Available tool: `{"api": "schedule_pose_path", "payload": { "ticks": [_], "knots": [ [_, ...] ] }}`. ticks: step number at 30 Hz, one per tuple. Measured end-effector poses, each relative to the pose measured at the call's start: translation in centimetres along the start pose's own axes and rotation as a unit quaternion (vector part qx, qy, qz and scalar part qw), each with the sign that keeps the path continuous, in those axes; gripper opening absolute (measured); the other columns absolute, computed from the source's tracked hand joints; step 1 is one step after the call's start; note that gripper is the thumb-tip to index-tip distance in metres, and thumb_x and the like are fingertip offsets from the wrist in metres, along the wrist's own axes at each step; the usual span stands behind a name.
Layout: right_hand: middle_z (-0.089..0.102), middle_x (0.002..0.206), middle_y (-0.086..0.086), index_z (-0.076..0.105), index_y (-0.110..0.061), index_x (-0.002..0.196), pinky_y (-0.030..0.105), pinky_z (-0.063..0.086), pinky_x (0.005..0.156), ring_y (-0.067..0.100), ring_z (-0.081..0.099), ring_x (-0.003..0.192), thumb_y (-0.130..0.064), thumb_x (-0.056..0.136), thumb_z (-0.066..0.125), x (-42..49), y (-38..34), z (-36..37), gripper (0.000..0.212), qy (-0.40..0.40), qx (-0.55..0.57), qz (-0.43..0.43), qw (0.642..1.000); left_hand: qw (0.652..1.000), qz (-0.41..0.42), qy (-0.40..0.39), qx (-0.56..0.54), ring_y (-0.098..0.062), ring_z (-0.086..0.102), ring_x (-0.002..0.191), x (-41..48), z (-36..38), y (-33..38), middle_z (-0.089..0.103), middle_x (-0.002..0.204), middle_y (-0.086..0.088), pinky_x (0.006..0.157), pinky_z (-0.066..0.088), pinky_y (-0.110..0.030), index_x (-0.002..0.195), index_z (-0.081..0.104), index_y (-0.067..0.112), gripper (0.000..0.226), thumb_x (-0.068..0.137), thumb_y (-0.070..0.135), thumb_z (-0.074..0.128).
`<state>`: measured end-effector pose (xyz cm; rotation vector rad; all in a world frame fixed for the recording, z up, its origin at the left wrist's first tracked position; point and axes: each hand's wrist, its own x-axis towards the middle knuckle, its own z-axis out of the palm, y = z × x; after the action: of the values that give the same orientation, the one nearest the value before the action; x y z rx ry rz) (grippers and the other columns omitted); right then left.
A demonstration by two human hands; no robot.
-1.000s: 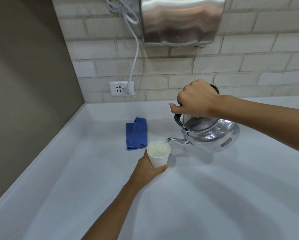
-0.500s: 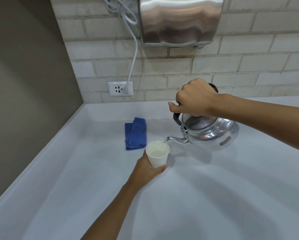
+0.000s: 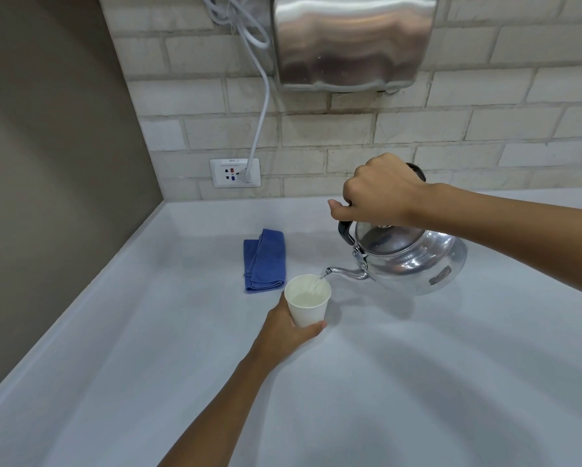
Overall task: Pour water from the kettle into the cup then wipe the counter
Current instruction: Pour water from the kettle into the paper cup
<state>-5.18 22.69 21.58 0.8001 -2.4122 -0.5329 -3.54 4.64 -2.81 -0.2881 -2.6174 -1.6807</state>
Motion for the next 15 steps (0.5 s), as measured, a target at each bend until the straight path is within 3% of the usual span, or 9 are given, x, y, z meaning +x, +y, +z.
{"api": "schedule_pose_path", "payload": {
  "ticks": [4, 9, 15],
  "knots": [
    [0.017, 0.036, 0.002, 0.016, -0.011, 0.04, 0.022, 0.012, 0.046, 0.016, 0.013, 0.036, -0.036, 0.088, 0.045, 0.0, -0.03, -0.09, 0.061, 0.001, -0.002, -0.001, 1.0, 1.0, 0.004, -0.002, 0.001, 0.005, 0.054, 0.097, -0.04, -0.03, -0.01, 0.055, 0.108, 0.021, 0.073, 0.042, -0.008, 0.128, 0.041, 0.029, 0.084, 0.057, 0.053, 0.079],
    [0.018, 0.037, 0.003, 0.016, -0.01, 0.041, 0.022, 0.011, 0.046, 0.016, 0.013, 0.037, -0.035, 0.088, 0.045, 0.02, -0.08, -0.15, 0.061, 0.0, -0.004, 0.001, 1.0, 1.0, 0.003, -0.005, -0.002, -0.005, 0.056, 0.102, 0.09, 0.05, -0.1, 0.058, 0.114, 0.014, 0.081, 0.045, -0.02, 0.129, 0.042, 0.028, 0.084, 0.058, 0.052, 0.079],
    [0.018, 0.037, 0.002, 0.017, -0.011, 0.04, 0.022, 0.012, 0.046, 0.016, 0.014, 0.037, -0.036, 0.088, 0.045, -0.03, -0.14, -0.17, 0.061, -0.003, -0.003, 0.001, 1.0, 1.0, 0.003, -0.003, -0.003, -0.002, 0.056, 0.101, 0.04, 0.04, -0.09, 0.058, 0.113, 0.015, 0.082, 0.046, -0.02, 0.128, 0.042, 0.03, 0.083, 0.057, 0.054, 0.078]
  ]
}}
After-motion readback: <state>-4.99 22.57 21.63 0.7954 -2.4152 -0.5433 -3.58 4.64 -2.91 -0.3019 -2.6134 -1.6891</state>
